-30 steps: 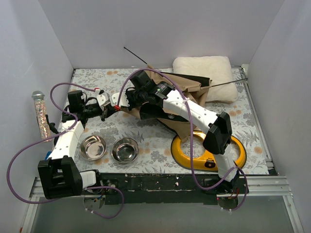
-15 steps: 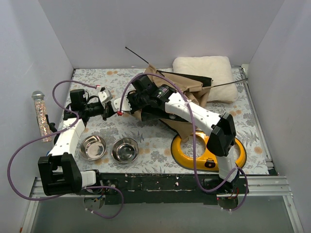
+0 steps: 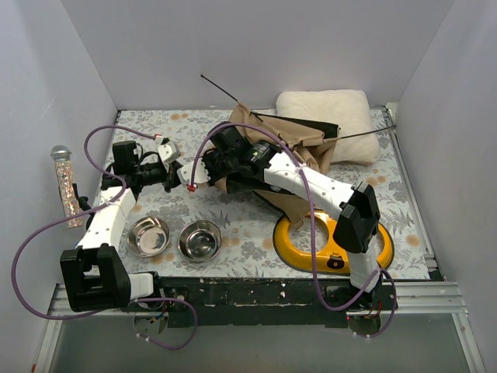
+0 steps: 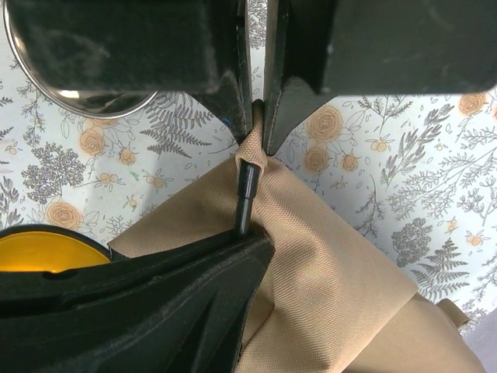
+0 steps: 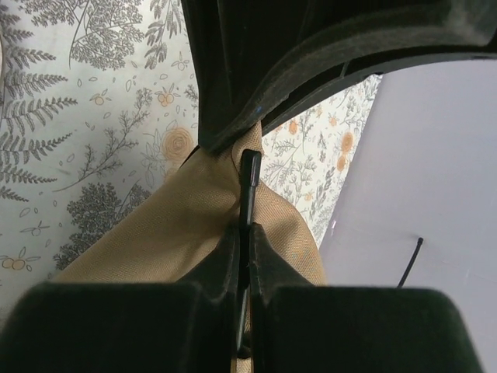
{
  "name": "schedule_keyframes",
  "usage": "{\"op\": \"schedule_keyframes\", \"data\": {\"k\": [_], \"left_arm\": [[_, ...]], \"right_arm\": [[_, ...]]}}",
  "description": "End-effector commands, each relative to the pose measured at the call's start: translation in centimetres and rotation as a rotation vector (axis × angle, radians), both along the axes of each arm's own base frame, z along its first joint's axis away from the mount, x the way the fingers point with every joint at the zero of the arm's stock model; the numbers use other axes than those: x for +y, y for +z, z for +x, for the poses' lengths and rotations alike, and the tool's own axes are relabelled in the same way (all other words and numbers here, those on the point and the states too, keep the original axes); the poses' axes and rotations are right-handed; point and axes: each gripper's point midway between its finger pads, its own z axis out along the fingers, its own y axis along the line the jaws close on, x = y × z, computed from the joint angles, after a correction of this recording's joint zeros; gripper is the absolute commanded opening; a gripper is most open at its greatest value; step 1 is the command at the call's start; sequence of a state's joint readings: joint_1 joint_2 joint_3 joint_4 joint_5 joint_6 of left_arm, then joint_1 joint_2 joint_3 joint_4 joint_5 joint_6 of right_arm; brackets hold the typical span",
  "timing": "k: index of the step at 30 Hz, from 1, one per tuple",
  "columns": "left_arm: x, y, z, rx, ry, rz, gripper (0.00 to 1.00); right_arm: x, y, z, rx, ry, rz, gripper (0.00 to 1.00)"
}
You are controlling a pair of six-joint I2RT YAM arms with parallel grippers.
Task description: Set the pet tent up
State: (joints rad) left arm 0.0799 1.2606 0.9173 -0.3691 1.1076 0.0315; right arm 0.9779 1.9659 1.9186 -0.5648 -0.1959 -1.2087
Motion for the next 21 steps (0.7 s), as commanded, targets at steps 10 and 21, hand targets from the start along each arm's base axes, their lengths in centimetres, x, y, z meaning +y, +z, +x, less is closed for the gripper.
{"op": "schedule_keyframes", "data": {"k": [10, 21], "left_arm": [[-2.4, 3.6, 0.4, 0.038, -0.059, -0.053, 0.00], [-4.4, 2.3, -1.5, 0.202, -0.051, -0.101, 0.05]], "right_arm": [[-1.3, -0.6, -0.8, -0.203, 0.024, -0.073, 0.01], [-1.0, -1.9, -1.9, -0.266, -0.005, -0.036, 0.01]]}}
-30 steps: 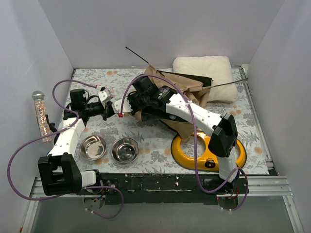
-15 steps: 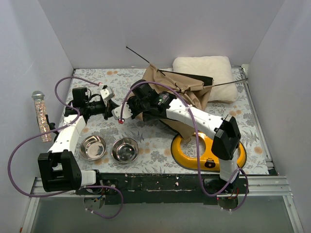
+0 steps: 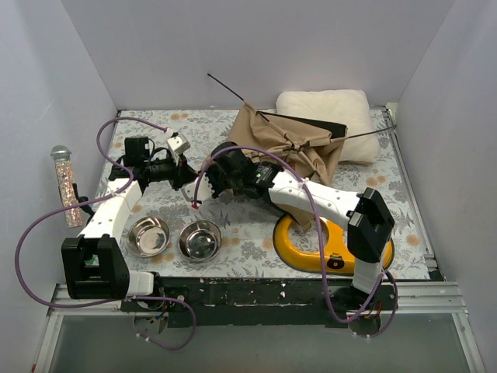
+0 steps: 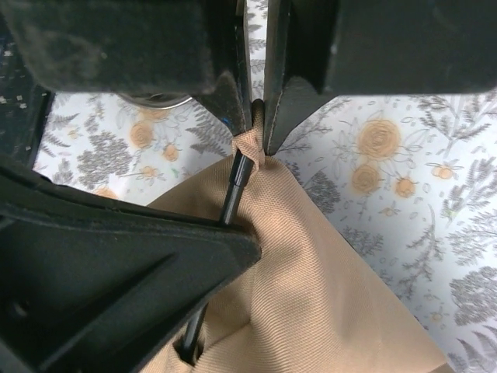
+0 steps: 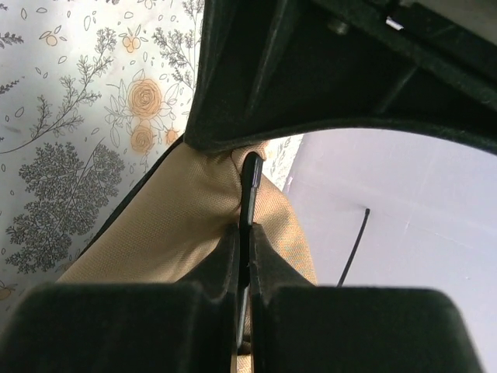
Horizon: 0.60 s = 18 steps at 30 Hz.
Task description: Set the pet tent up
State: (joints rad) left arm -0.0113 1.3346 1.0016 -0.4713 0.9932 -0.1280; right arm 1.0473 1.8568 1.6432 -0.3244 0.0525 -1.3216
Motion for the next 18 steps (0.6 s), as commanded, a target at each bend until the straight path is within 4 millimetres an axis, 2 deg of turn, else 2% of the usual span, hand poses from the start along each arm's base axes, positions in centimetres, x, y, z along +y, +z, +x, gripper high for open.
{"op": "schedule_keyframes", "data": {"k": [1, 4, 5, 6, 11, 12, 18], "left_arm": [[-2.5, 3.6, -1.5, -0.011, -0.077, -0.128, 0.06], [-2.9, 3.3, -1.6, 0.021, -0.078, -0.148, 0.13], [-3.1, 3.1, -1.8, 0.029, -0.087, -0.152, 0.14], [-3.3, 2.9, -2.0, 0.036, -0.096, -0.152, 0.15], [-4.0, 1.0, -3.4, 0.054, -0.129, -0.134, 0.17], [-4.0, 0.5, -3.5, 0.057, -0.129, -0.125, 0.17], [-4.6, -0.3, -3.6, 0.042, -0.141, -0.096, 0.20]], "right_arm": [[-0.1, -1.1, -2.4, -0.017, 0.074, 0.007, 0.01], [-0.2, -2.3, -4.3, -0.028, 0.145, 0.013, 0.01], [-0.6, -3.5, -4.8, -0.018, 0.161, -0.004, 0.01], [-0.6, -3.8, -5.0, -0.021, 0.166, 0.005, 0.01], [0.1, -5.0, -6.0, -0.035, 0.190, 0.038, 0.01], [0.5, -4.6, -6.0, -0.050, 0.192, 0.063, 0.01], [0.8, -5.6, -7.4, -0.107, 0.270, 0.080, 0.01]]}}
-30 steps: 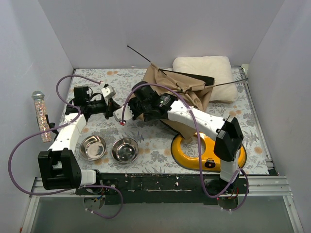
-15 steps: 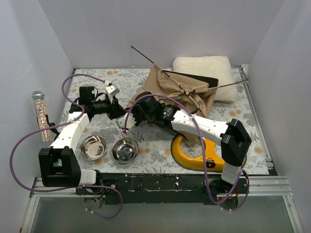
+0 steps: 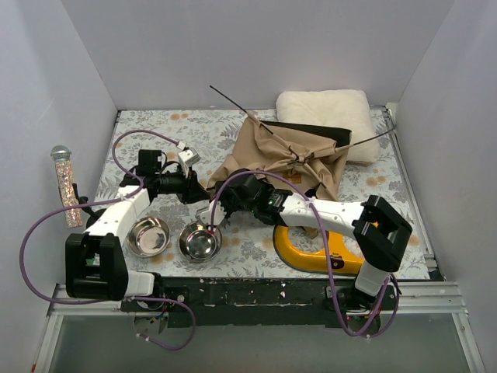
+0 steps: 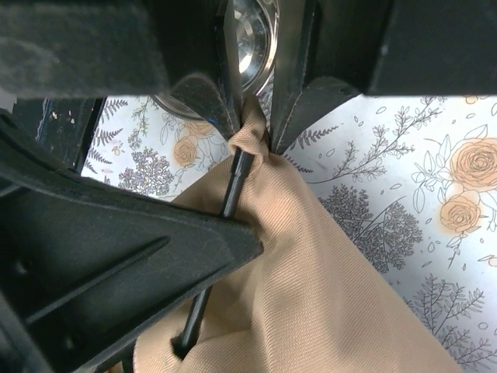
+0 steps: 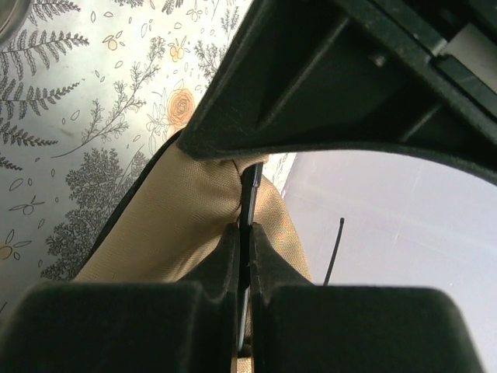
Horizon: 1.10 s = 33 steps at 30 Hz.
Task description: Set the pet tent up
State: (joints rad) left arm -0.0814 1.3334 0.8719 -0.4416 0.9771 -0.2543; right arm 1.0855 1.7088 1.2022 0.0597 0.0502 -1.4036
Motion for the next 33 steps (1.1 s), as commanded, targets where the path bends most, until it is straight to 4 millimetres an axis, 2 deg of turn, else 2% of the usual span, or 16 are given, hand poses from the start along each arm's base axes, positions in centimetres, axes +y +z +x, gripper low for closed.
{"op": "schedule_keyframes", "data": {"k": [1, 6, 10, 11, 15, 17, 19, 22, 24, 33], "left_arm": [[-2.6, 3.8, -0.1, -0.153, -0.122, -0.083, 0.21], [-3.0, 2.9, 0.0, -0.102, -0.121, -0.075, 0.25], [-3.1, 2.1, 0.1, -0.097, -0.118, -0.073, 0.18], [-3.1, 2.2, 0.1, -0.099, -0.118, -0.073, 0.20], [-2.6, 2.4, 0.3, -0.113, -0.109, -0.034, 0.41], [-1.7, 3.0, 0.8, -0.124, -0.086, -0.025, 0.47], [-0.9, 3.8, 1.3, -0.127, -0.069, -0.040, 0.51], [0.7, 5.0, 1.6, -0.164, -0.077, -0.050, 0.52], [1.1, 4.9, 0.9, -0.176, -0.112, -0.033, 0.51], [1.5, 1.7, -4.0, -0.102, -0.243, 0.011, 0.50]], "right_arm": [[2.5, -1.6, -4.5, -0.016, 0.206, 0.018, 0.01], [2.3, -2.3, -5.5, -0.047, 0.245, 0.029, 0.01], [2.5, -2.2, -5.0, -0.041, 0.215, 0.047, 0.01], [2.6, -2.3, -5.0, -0.035, 0.212, 0.048, 0.01], [1.8, -2.7, -4.4, -0.025, 0.175, 0.035, 0.01], [1.5, -3.0, -4.1, -0.026, 0.162, 0.030, 0.01], [1.3, -3.1, -4.0, -0.023, 0.156, 0.027, 0.01], [1.2, -3.3, -4.0, -0.017, 0.153, 0.023, 0.01], [1.2, -3.3, -3.9, -0.019, 0.149, 0.023, 0.01], [1.3, -3.2, -3.5, -0.023, 0.143, 0.022, 0.01]]}}
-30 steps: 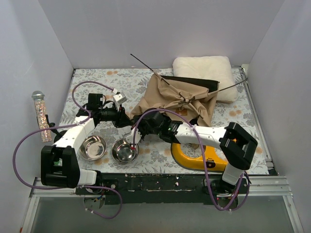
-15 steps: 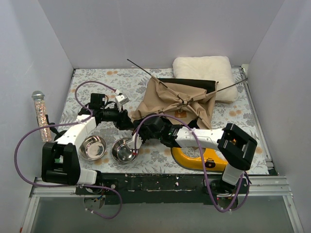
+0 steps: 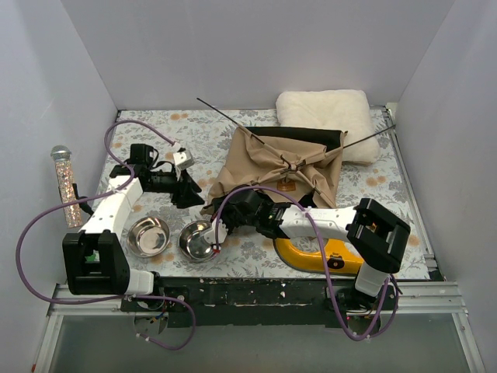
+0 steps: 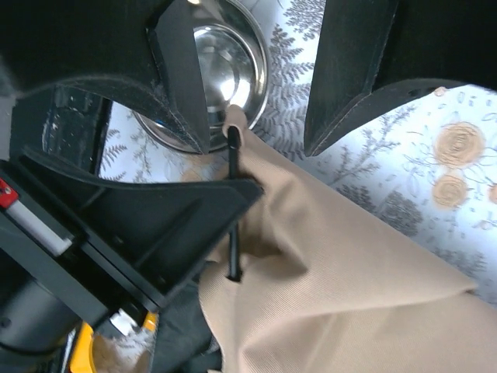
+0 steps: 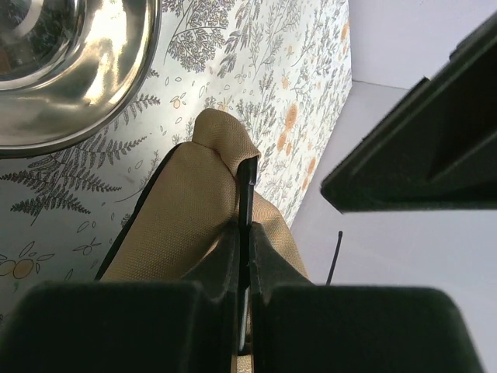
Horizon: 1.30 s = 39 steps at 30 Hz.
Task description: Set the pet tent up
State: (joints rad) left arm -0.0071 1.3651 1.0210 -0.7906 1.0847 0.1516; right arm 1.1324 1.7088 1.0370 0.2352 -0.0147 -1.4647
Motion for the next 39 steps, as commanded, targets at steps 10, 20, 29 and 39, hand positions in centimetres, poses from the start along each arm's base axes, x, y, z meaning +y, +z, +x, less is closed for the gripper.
{"op": "schedule_keyframes", "data": {"k": [10, 20, 29, 39], "left_arm": [[-0.1, -2.1, -3.2, 0.048, -0.089, 0.008, 0.44], [0.3, -3.4, -2.2, 0.041, -0.072, 0.040, 0.40], [0.2, -3.9, -2.5, 0.062, -0.094, 0.029, 0.37], [0.1, -4.5, -2.6, 0.064, -0.105, 0.027, 0.27]], "right_arm": [[0.7, 0.3, -0.1, 0.013, 0.017, 0.016, 0.01], [1.0, 0.4, 0.0, 0.019, 0.020, 0.019, 0.01], [1.2, 0.4, 0.1, 0.024, 0.016, 0.021, 0.01], [1.5, 0.6, 0.2, 0.026, 0.017, 0.025, 0.01]]}}
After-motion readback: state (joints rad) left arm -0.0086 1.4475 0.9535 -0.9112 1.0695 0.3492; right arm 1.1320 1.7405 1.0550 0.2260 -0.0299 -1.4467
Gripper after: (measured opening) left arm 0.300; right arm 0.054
